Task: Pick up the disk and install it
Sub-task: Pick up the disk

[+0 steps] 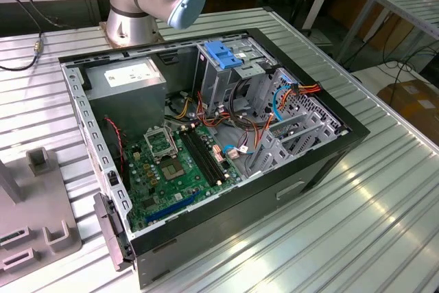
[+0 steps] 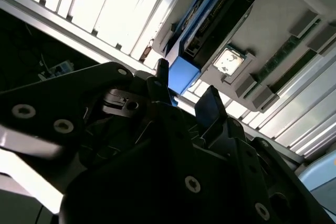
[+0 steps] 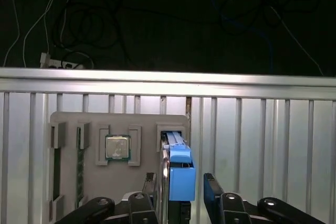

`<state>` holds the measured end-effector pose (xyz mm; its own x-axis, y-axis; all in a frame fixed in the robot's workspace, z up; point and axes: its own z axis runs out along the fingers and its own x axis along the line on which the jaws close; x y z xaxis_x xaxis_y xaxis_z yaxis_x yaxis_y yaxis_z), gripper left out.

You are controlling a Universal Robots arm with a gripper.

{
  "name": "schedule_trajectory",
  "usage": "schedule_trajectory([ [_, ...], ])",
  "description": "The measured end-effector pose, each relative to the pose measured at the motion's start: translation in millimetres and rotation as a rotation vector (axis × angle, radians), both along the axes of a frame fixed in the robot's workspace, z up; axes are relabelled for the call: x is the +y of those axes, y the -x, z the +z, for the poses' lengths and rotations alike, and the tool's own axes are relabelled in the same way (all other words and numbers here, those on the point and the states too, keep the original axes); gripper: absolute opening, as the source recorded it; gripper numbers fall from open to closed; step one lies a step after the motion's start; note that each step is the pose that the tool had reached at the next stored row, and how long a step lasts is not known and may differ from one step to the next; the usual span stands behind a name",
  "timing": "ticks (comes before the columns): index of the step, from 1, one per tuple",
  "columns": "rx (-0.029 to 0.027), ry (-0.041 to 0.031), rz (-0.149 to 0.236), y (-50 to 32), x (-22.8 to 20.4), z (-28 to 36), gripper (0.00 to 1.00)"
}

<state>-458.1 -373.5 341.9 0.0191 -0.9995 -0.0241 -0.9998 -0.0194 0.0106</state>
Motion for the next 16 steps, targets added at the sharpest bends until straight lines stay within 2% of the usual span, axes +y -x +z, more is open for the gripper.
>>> schedule_trajectory([
  [1, 0.0001, 0.0002, -0.004, 0.0, 0.0, -3.6, 0.48],
  [4, 0.0001, 0.001, -0.009, -0.2, 0.0, -9.2, 0.48],
  [11, 0.0, 0.0013, -0.011, -0.2, 0.0, -10.0, 0.48],
  [15, 0.0, 0.0031, -0.011, -0.2, 0.0, -13.7, 0.49],
  [16, 0.0, 0.0032, -0.011, -0.2, 0.0, -14.2, 0.56],
])
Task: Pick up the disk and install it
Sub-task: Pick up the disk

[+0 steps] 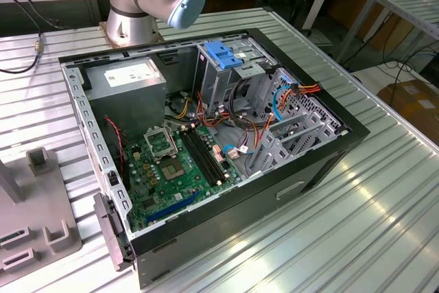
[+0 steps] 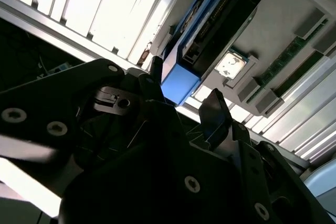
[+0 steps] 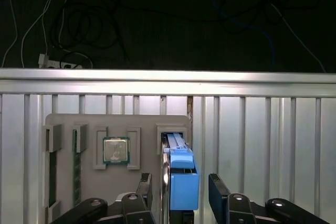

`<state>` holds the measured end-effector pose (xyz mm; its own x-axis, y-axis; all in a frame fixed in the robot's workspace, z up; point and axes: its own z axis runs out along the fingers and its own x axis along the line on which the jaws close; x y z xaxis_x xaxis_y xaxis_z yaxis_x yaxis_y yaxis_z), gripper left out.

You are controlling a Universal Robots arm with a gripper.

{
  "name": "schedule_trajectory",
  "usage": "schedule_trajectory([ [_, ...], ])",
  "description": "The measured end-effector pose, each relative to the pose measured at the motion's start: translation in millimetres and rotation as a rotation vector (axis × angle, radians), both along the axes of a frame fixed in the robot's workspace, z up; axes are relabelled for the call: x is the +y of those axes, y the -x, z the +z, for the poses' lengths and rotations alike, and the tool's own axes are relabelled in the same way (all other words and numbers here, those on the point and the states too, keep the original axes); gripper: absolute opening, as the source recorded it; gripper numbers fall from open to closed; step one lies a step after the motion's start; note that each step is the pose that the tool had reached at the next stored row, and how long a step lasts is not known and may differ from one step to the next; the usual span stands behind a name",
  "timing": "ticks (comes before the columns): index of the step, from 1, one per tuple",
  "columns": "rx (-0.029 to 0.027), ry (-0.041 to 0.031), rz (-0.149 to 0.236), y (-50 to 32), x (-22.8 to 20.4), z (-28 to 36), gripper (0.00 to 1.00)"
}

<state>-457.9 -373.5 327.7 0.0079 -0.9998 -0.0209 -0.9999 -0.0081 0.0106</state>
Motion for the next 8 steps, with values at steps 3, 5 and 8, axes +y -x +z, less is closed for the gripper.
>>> schedule_trajectory([
  [3, 0.0001, 0.0001, 0.0, 0.0, 0.0, -0.2, 0.56],
  [5, 0.0001, 0.0001, 0.0, 0.0, 0.0, -0.3, 0.56],
  [8, 0.0001, 0.0, 0.0, 0.0, 0.0, -0.4, 0.56],
])
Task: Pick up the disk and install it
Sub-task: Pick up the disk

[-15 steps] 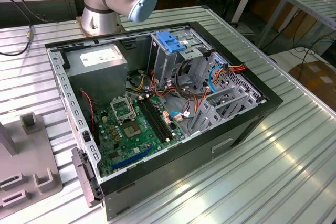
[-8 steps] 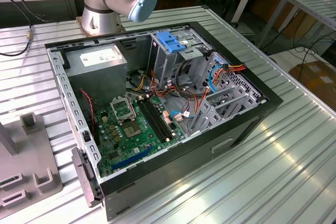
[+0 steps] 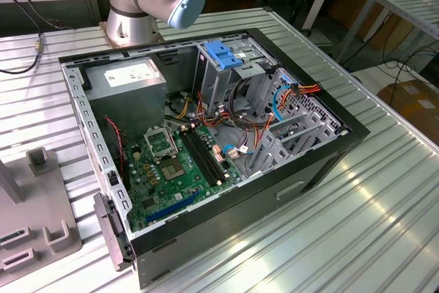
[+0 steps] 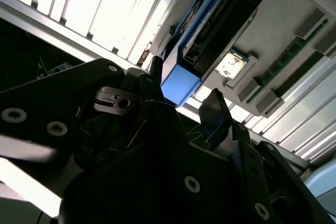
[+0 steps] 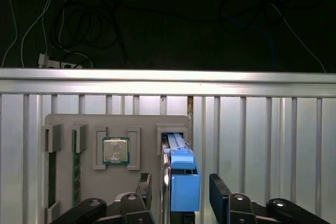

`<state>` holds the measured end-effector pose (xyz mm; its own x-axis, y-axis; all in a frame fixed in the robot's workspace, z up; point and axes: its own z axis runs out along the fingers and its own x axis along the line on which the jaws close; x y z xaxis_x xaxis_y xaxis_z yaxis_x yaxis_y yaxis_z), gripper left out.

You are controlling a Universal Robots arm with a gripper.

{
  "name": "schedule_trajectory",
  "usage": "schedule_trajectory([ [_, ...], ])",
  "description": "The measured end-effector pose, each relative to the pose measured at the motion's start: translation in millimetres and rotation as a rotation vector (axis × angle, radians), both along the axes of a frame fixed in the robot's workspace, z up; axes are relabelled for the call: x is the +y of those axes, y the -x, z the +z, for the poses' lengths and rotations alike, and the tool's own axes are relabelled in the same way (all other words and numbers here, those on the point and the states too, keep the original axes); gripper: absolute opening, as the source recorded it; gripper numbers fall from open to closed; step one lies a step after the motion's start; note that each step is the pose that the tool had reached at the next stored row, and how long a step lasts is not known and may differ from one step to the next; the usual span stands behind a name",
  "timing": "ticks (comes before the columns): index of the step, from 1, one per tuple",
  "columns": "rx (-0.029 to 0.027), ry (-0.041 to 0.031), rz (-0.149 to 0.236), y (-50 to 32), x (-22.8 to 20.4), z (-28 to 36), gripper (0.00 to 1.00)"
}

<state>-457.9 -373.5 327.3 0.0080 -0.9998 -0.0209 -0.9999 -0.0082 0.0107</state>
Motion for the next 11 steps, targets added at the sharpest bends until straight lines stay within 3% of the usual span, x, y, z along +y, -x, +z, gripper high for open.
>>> schedule_trajectory([
  [11, -0.0004, -0.0001, 0.0, 0.0, 0.0, -1.6, 0.56],
])
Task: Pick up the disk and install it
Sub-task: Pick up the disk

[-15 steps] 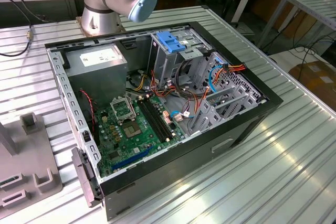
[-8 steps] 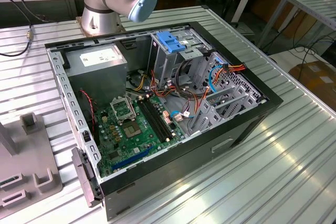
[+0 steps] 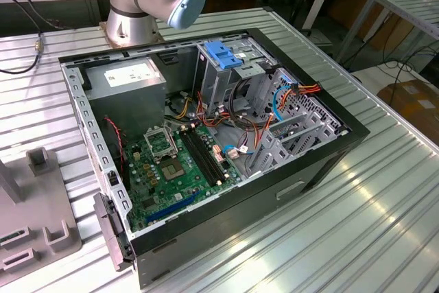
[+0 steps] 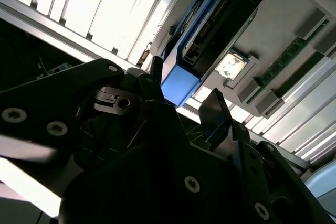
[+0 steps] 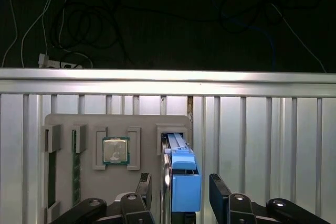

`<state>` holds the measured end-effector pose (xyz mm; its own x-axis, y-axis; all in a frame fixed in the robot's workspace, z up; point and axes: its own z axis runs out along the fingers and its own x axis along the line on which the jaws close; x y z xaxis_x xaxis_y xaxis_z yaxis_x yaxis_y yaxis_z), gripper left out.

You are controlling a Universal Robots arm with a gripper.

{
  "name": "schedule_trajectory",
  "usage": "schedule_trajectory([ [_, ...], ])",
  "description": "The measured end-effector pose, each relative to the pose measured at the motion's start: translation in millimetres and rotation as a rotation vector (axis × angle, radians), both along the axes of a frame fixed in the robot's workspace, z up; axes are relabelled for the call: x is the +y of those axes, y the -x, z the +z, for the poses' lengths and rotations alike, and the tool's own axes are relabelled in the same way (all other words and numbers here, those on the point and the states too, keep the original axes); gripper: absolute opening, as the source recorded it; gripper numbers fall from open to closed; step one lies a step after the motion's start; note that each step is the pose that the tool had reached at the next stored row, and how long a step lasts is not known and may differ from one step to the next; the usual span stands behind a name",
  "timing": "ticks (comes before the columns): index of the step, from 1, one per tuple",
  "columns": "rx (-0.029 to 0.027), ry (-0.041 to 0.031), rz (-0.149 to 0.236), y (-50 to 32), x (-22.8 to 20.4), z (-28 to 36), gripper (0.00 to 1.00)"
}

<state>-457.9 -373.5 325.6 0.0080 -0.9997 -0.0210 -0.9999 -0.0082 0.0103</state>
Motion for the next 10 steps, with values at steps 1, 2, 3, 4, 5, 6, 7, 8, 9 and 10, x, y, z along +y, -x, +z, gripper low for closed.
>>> schedule_trajectory([
  [1, 0.0004, 0.0002, 0.0, 0.0, 0.0, -1.6, 0.56],
  [2, 0.0003, 0.0004, 0.0, 0.0, 0.0, -5.0, 0.56],
  [3, 0.0004, 0.0005, 0.0, 0.0, 0.0, -7.5, 0.56],
  [4, 0.0003, 0.0006, 0.0, 0.0, 0.0, -9.5, 0.56],
  [5, 0.0003, 0.0006, 0.0, 0.0, 0.0, -12.0, 0.56],
  [6, 0.0004, 0.0006, 0.0, 0.0, 0.0, -13.8, 0.56],
  [7, 0.0004, 0.0006, 0.0, 0.0, 0.0, -16.0, 0.56],
  [8, 0.0003, 0.0006, 0.0, 0.0, 0.0, -17.5, 0.56],
  [9, 0.0004, 0.0006, 0.0, 0.0, 0.0, -19.5, 0.56],
  [10, 0.0003, 0.0006, 0.0, 0.0, 0.0, -21.6, 0.56],
])
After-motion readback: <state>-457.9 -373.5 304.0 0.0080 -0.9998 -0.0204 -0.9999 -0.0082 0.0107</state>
